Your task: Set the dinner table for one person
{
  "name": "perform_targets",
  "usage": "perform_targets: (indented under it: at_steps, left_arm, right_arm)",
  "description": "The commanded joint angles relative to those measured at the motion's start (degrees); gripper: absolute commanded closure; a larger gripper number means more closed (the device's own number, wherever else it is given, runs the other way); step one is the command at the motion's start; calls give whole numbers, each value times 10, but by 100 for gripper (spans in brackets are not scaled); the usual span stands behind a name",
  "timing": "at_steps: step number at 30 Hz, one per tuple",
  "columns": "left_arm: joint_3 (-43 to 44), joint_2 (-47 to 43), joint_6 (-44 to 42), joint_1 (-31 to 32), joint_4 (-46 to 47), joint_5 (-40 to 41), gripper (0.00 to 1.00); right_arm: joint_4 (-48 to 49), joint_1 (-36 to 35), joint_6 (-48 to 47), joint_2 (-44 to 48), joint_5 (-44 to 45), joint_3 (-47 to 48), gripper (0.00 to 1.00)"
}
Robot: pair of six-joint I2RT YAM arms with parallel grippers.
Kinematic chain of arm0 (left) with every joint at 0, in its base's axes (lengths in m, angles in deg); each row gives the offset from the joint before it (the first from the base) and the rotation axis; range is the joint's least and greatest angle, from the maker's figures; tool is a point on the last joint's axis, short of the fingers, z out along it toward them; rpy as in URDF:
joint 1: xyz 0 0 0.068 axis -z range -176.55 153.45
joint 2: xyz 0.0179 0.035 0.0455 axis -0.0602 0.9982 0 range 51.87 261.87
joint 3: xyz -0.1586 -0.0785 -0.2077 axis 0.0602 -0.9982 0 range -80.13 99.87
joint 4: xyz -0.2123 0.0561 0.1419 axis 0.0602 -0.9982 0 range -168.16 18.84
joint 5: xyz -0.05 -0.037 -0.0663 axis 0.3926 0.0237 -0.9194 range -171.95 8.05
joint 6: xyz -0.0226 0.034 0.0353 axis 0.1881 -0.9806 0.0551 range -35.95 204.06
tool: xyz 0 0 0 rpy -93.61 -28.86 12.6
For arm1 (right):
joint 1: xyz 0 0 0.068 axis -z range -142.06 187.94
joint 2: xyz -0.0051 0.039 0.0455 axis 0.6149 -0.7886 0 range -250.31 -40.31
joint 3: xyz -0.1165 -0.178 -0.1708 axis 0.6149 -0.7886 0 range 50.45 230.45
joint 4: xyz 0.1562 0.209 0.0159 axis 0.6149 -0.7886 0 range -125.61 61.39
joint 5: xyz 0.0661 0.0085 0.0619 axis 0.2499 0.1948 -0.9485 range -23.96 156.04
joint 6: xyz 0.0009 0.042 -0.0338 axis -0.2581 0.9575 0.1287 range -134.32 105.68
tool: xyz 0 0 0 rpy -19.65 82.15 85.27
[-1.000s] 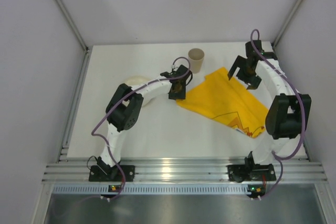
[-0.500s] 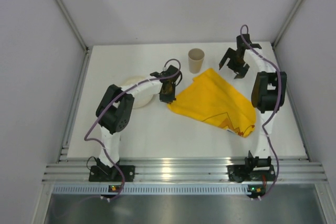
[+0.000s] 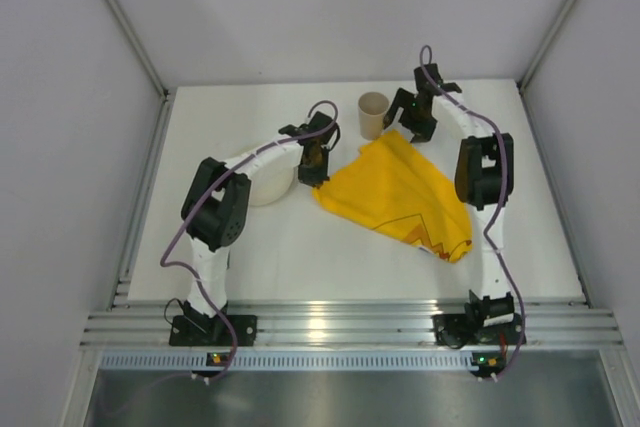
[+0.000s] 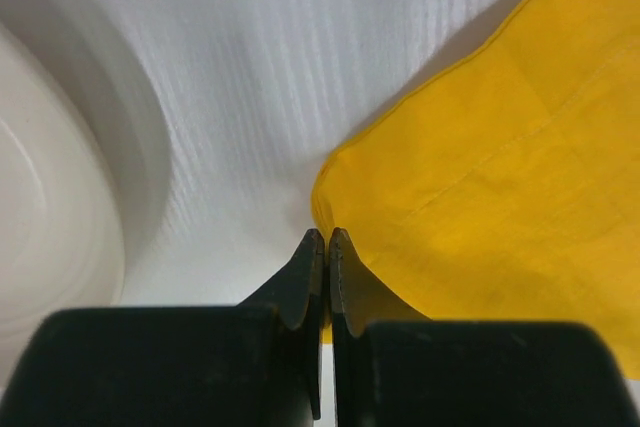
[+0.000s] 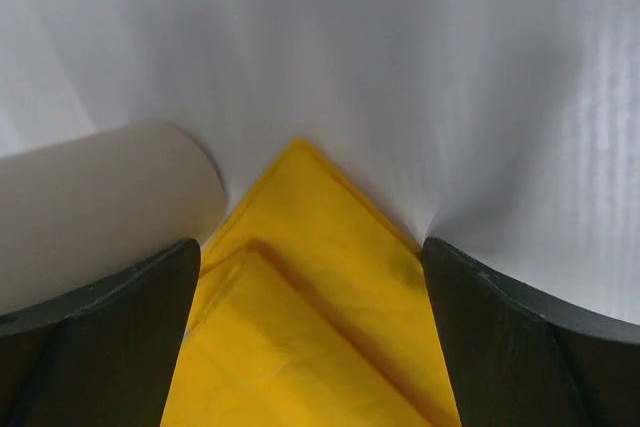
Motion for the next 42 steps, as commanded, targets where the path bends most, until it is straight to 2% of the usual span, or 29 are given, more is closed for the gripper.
perform_targets:
  at_steps: [1,4,5,7,8,13,14,16,17,23,25,26,29,32,37,42]
  left_arm:
    - [39,19,-11,1,-15,-11,100]
    - [51,30,-13,1,-17,-15,100]
    - [51,32,-13,1,-17,-15,100]
    - [52,32,-13,1,-18,-17,100]
    - [51,32,-13,1,-19,-17,100]
    - [40,24,-13,0,-24,-16,100]
    - [37,20,-15,0,-25,-15,100]
    - [30,13,-17,1,-27,-13,100]
    - [28,11,-21,0,-28,-12,100]
    - [5,-16,-32,0,-25,-7,100]
    - [-5,-24,-33,0,-23,-5,100]
    - [-10,-33,-33,0,-22,-3,100]
    - [-49,-60,-30,1,-14,2,100]
    - [-78,-79,-26,1,-10,4,100]
    - [-102,-107,-20,1,-11,10,100]
    - [-115,-111,-19,1,-8,8,100]
  right_arm:
    - [4,-37,1,20,-19,-67,7]
    - [30,-36,11,45,-21,-150,16]
    - [28,-35,12,45,-19,-156,27]
    - [17,-30,12,36,-15,-161,35]
    - [14,-30,12,33,-12,-160,46]
    - [20,-26,14,20,-6,-148,70]
    - [18,-25,18,18,-2,-142,82]
    - [11,-26,19,11,3,-123,98]
    - [5,-25,19,10,10,-119,100]
    - [9,-11,16,35,13,-103,100]
    - [9,-2,16,38,11,-93,96]
    - [6,0,19,38,17,-84,81]
    - [20,7,23,32,18,-83,60]
    - [26,6,24,11,4,-77,59]
    - [38,-6,29,-2,7,-98,63]
    - [41,-26,30,0,9,-98,61]
